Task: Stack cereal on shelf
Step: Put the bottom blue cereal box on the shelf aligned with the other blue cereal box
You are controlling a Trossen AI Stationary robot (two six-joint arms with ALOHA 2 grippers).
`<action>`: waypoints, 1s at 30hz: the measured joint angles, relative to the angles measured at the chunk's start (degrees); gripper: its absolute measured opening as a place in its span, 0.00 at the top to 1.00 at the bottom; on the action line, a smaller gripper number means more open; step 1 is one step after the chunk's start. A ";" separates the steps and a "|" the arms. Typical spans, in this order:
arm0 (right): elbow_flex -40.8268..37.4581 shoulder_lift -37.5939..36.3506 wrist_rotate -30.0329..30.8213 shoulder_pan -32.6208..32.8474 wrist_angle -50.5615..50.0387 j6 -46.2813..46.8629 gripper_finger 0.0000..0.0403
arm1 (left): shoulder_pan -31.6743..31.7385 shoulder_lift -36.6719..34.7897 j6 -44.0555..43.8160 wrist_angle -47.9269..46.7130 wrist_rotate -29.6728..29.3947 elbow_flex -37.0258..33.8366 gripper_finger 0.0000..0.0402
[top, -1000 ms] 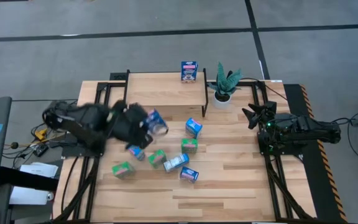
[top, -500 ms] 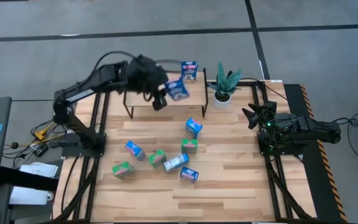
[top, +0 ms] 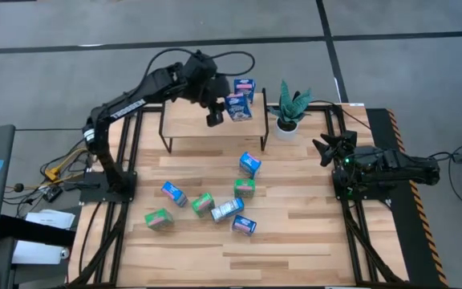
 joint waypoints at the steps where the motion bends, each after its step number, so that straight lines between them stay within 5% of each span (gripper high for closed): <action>1: 0.00 -0.01 0.00 -0.02 -0.02 0.02 0.29 | 0.14 0.50 0.76 -0.19 0.74 0.00 0.59; 14: 0.00 0.00 0.22 -0.01 -0.01 0.15 0.29 | -0.24 4.52 4.03 0.15 -3.70 0.00 0.59; 30: 0.00 -0.02 0.20 0.00 -0.01 0.09 0.29 | 1.45 6.33 5.37 1.06 -2.42 0.00 0.59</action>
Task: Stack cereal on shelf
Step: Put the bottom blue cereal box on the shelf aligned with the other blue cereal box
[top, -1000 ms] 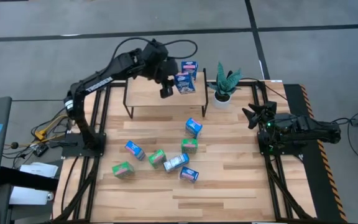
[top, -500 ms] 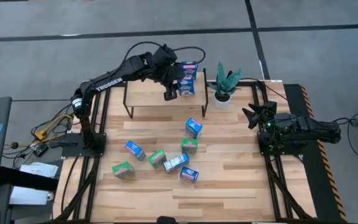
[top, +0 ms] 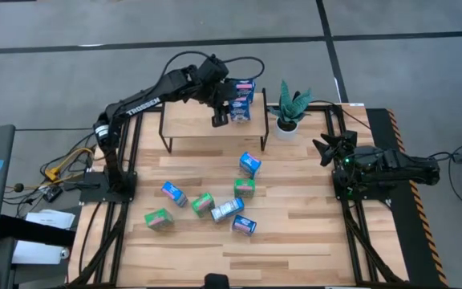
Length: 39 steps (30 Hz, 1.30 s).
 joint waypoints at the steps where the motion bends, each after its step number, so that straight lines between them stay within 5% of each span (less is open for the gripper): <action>1: 0.00 0.02 0.00 -0.02 -0.01 -0.02 0.29 | 0.00 0.32 0.04 0.84 0.09 0.06 0.59; 29: 0.00 0.02 0.00 -0.02 0.00 -0.07 0.29 | 0.31 1.71 -0.07 1.16 -0.42 1.90 0.59; 39: 0.00 0.02 -0.01 -0.02 -0.02 -0.04 0.29 | 0.26 1.71 -0.09 1.56 -2.06 1.92 0.36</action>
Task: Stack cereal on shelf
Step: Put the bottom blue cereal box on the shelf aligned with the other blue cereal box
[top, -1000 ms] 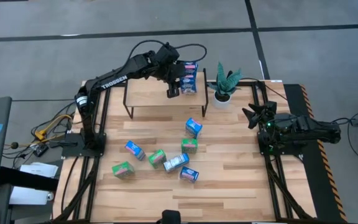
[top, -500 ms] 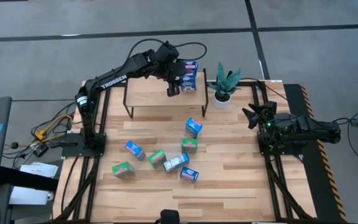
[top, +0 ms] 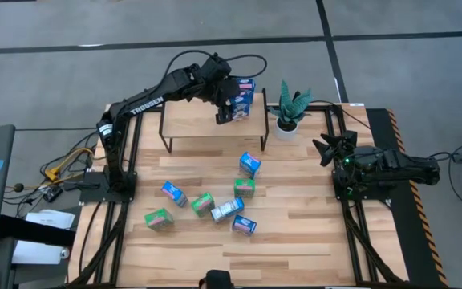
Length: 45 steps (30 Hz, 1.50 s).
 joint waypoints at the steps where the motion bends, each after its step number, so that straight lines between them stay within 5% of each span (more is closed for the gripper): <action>1: 0.00 0.00 -0.01 0.00 0.00 0.00 0.29 | -0.01 0.00 -0.10 0.01 -0.29 -0.01 0.35; 8: 0.00 -0.01 -0.01 0.00 0.01 0.00 0.29 | -0.42 0.00 -1.45 -2.70 -7.12 0.79 0.33; 18: 0.00 0.00 -0.01 0.00 0.02 0.02 0.29 | -2.00 -0.22 -7.70 -14.69 -8.92 12.56 0.35; 23: 0.00 0.00 -0.03 0.00 0.02 0.02 0.29 | -1.05 -0.50 -16.98 -19.94 -7.08 13.07 0.53; 30: 0.00 0.00 -0.05 0.00 0.04 0.02 0.29 | -1.25 -0.85 -20.01 -17.24 -7.82 7.66 0.96; 45: 0.00 0.00 -0.20 0.00 0.04 0.00 0.29 | -0.96 -0.87 -22.09 -4.33 -6.85 -0.86 1.00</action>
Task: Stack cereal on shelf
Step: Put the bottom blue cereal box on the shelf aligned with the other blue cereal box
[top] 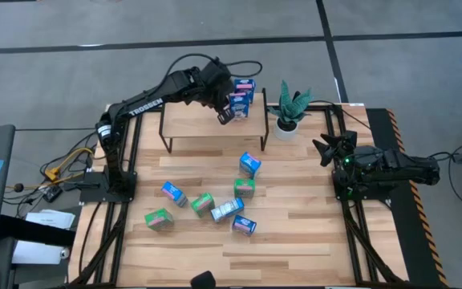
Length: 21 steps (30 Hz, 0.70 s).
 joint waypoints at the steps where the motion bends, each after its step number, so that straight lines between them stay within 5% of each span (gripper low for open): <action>1: 0.00 0.00 0.00 0.00 0.00 0.00 0.29 | 0.00 0.00 -0.36 1.00 0.13 0.01 1.00; 21: 0.00 0.00 0.00 0.00 0.02 0.00 0.29 | 0.00 0.00 -1.44 7.32 0.99 0.01 1.00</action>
